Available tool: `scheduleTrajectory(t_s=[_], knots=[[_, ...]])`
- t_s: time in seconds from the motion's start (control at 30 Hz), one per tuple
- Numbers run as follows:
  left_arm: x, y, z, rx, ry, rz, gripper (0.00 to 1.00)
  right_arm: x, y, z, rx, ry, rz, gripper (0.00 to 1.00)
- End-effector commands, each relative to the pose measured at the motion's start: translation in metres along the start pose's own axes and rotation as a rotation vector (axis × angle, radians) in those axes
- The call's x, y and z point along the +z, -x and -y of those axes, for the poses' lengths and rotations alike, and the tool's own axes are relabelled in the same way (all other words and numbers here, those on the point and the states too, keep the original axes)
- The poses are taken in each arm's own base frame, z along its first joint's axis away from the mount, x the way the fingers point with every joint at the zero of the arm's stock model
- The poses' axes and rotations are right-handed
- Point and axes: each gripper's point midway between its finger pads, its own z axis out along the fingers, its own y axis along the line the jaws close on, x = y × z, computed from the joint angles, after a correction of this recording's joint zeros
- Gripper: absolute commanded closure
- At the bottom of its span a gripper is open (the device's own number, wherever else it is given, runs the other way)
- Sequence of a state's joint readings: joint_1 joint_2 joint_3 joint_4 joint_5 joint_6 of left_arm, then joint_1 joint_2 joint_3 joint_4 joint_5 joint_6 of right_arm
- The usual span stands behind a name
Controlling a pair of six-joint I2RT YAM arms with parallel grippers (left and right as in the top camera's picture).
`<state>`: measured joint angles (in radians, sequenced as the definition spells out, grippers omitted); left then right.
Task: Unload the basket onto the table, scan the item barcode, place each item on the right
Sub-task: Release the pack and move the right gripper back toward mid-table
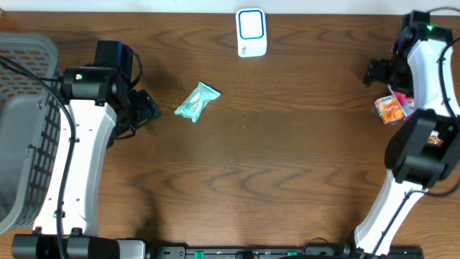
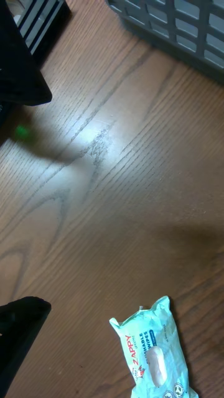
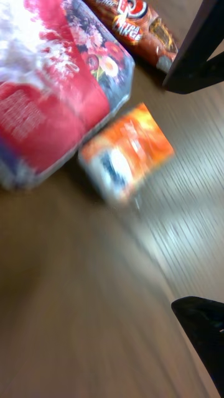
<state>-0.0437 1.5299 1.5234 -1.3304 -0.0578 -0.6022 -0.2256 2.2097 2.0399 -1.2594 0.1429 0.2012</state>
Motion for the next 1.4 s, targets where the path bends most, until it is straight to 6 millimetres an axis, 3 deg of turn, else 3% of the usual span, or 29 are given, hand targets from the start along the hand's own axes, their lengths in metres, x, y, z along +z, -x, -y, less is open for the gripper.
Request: scheduleTrajectory(t_s=[0.0,0.2,0.37,0.5,0.77,0.97,1.37], knots=[[0.001,-0.001,-0.002,0.002,0.009,-0.002,0.02,-0.103,0.005,-0.040,-0.025,0.238,0.194,0.01],[0.001,-0.001,-0.002,0.002,0.009,-0.002,0.02,-0.181,-0.030,-0.090,-0.119,0.526,0.243,0.01],[0.001,-0.001,-0.002,0.001,0.009,-0.002,0.02,-0.212,-0.077,-0.140,-0.227,0.729,0.134,0.01],[0.001,-0.001,-0.002,0.001,0.009,-0.002,0.02,-0.212,-0.107,-0.166,-0.311,0.722,0.077,0.01],[0.001,-0.001,-0.002,0.001,0.009,-0.002,0.02,-0.206,-0.136,-0.198,-0.444,0.608,0.095,0.01],[0.001,-0.001,-0.002,0.001,0.009,-0.002,0.02,-0.205,-0.145,-0.216,-0.504,0.583,0.131,0.01],[0.001,-0.001,-0.002,0.002,0.009,-0.002,0.02,-0.205,-0.140,-0.224,-0.468,0.601,0.148,0.01]])
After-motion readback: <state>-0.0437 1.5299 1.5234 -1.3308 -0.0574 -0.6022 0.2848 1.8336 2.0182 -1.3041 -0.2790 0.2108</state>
